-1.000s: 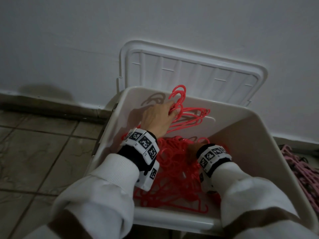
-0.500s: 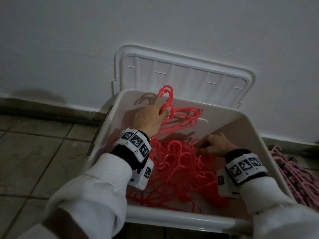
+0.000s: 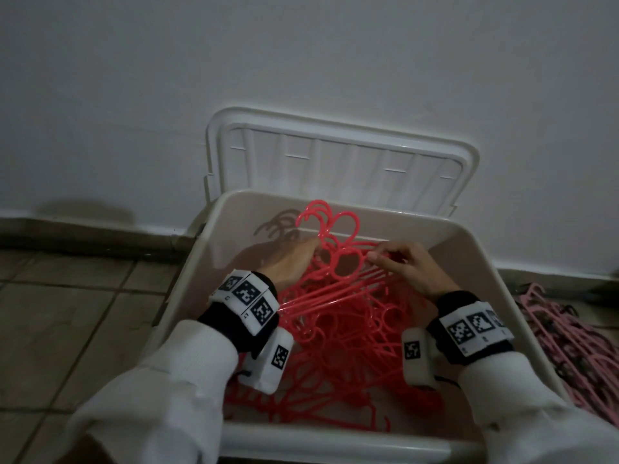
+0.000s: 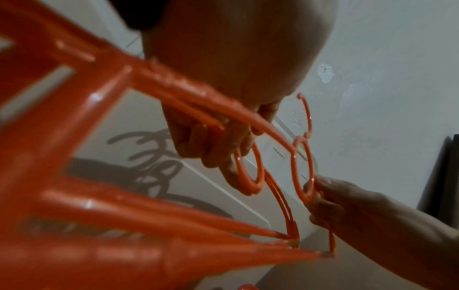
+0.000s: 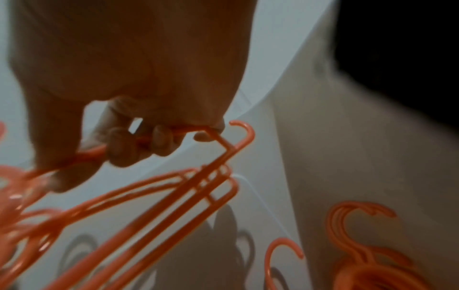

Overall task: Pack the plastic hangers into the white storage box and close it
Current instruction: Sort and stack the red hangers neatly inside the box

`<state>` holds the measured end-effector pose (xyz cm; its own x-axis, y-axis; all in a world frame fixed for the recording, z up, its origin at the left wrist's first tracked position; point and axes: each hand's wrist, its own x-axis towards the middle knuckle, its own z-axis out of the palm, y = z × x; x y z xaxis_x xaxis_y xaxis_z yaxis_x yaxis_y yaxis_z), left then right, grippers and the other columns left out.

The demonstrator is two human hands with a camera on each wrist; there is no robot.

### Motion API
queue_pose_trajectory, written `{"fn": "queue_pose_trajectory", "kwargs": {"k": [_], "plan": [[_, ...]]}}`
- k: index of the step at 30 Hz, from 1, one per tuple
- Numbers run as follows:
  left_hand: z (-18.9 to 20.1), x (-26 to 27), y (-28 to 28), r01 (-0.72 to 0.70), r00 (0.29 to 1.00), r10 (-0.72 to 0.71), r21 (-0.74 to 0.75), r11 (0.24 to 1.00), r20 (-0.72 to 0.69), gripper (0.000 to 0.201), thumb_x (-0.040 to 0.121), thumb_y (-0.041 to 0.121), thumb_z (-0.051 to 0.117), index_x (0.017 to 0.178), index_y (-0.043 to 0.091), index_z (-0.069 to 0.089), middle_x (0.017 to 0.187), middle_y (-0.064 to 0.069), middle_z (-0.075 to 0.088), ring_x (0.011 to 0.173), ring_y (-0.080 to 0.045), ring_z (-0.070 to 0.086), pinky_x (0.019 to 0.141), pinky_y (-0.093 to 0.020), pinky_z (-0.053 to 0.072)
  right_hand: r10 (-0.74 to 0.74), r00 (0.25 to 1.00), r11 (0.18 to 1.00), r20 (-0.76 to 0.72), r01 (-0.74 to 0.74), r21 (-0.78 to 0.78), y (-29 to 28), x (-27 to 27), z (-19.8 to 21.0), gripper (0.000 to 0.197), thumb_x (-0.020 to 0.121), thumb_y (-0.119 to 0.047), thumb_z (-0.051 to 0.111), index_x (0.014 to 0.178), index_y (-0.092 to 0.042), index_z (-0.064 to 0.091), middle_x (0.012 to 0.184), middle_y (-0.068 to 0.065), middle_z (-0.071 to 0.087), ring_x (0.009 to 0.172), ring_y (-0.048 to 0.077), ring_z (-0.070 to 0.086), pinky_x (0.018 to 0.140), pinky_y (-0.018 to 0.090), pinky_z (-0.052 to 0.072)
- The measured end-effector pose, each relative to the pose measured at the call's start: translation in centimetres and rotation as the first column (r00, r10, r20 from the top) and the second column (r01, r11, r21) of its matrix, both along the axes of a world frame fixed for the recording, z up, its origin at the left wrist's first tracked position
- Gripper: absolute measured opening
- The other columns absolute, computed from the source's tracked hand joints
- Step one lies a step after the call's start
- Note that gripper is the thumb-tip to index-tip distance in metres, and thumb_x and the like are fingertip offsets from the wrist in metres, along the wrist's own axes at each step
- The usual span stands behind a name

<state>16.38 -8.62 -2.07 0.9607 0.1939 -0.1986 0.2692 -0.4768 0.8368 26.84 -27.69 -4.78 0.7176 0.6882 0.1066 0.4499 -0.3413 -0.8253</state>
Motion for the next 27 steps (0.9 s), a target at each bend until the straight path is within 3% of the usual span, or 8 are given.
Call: {"fn": "queue_pose_trajectory", "kwargs": {"k": [3,6,10,14,18,21,24,27], "plan": [[-0.7,0.4,-0.2,0.034,0.999,-0.037,-0.175,0.984,-0.014,0.029,0.092,0.027,0.044,0.064,0.023,0.049,0.05,0.016,0.047,0.052,-0.005,0.04,0.061,-0.023,0.033,-0.021,0.998,0.999,0.056,0.019,0.027,0.5,-0.1,-0.6,0.012,0.081,-0.027,0.066,0.071,-0.02,0.063,0.067,-0.006,0.062,0.062,-0.001,0.051,0.063,0.015,0.039],[-0.9,0.8,-0.1,0.15,0.989,-0.15,-0.071,0.986,0.009,0.005,0.086,0.027,0.056,0.089,0.031,0.056,0.073,0.015,0.055,0.069,-0.006,0.051,0.069,-0.023,0.034,-0.077,0.985,0.995,0.157,0.066,0.071,1.2,-0.5,-1.3,0.021,0.076,-0.016,0.075,0.074,-0.018,0.054,0.065,-0.008,0.055,0.057,0.001,0.047,0.057,0.015,0.038],[-1.9,1.3,0.2,0.17,0.985,-0.17,0.033,0.985,-0.017,0.028,0.088,0.02,0.057,0.116,0.02,0.051,0.105,0.002,0.062,0.094,-0.017,0.058,0.084,-0.033,0.045,-0.143,0.966,0.985,0.214,0.118,0.126,1.3,-0.6,-1.4,0.034,0.072,-0.017,0.079,0.077,-0.022,0.046,0.071,0.004,0.057,0.068,0.017,0.056,0.064,0.028,0.046],[-2.4,1.4,0.4,0.148,0.989,-0.151,0.158,0.976,0.006,0.034,0.092,0.03,0.054,0.124,0.02,0.049,0.123,0.001,0.057,0.115,-0.02,0.052,0.099,-0.034,0.039,-0.117,0.947,0.991,0.3,0.092,0.095,1.0,-0.3,-1.1,0.039,0.066,-0.018,0.083,0.091,-0.013,0.052,0.079,-0.009,0.054,0.073,0.004,0.051,0.068,0.009,0.041],[-2.5,1.3,0.6,0.142,0.986,-0.162,0.277,0.95,0.051,0.013,0.096,0.036,0.046,0.108,0.033,0.047,0.112,0.007,0.053,0.123,-0.019,0.047,0.106,-0.039,0.028,-0.141,0.857,0.988,0.496,0.15,0.023,1.1,-0.3,-1.7,0.028,0.069,-0.028,0.078,0.089,-0.012,0.065,0.082,-0.003,0.064,0.076,0.005,0.054,0.072,0.02,0.043],[-2.8,1.5,0.7,0.14,0.986,-0.163,0.368,0.919,0.03,0.033,0.097,0.042,0.041,0.124,0.026,0.051,0.135,0.006,0.049,0.134,-0.017,0.034,0.108,-0.043,0.017,-0.194,0.809,0.976,0.556,0.218,0.024,1.2,-0.3,-2.2,0.024,0.07,-0.026,0.076,0.085,-0.013,0.062,0.08,-0.004,0.058,0.075,0.006,0.048,0.07,0.018,0.037],[-3.0,1.8,0.7,0.099,0.99,-0.13,0.382,0.919,0.056,0.037,0.096,0.044,0.042,0.123,0.022,0.054,0.133,0.003,0.051,0.13,-0.017,0.04,0.098,-0.033,0.023,-0.26,0.775,0.96,0.577,0.271,0.069,1.4,-0.6,-1.8,0.028,0.069,-0.022,0.076,0.086,-0.012,0.056,0.082,-0.006,0.05,0.076,0.005,0.041,0.07,0.018,0.034],[-3.4,1.8,0.7,0.111,0.989,-0.141,0.374,0.921,0.053,0.039,0.095,0.046,0.043,0.12,0.019,0.057,0.127,0.002,0.056,0.125,-0.019,0.045,0.093,-0.031,0.023,-0.245,0.568,0.905,0.786,0.425,-0.025,1.7,-1.2,-1.3,0.035,0.067,-0.047,0.059,0.089,-0.019,0.059,0.087,-0.002,0.056,0.086,0.014,0.042,0.08,0.034,0.029]]}}
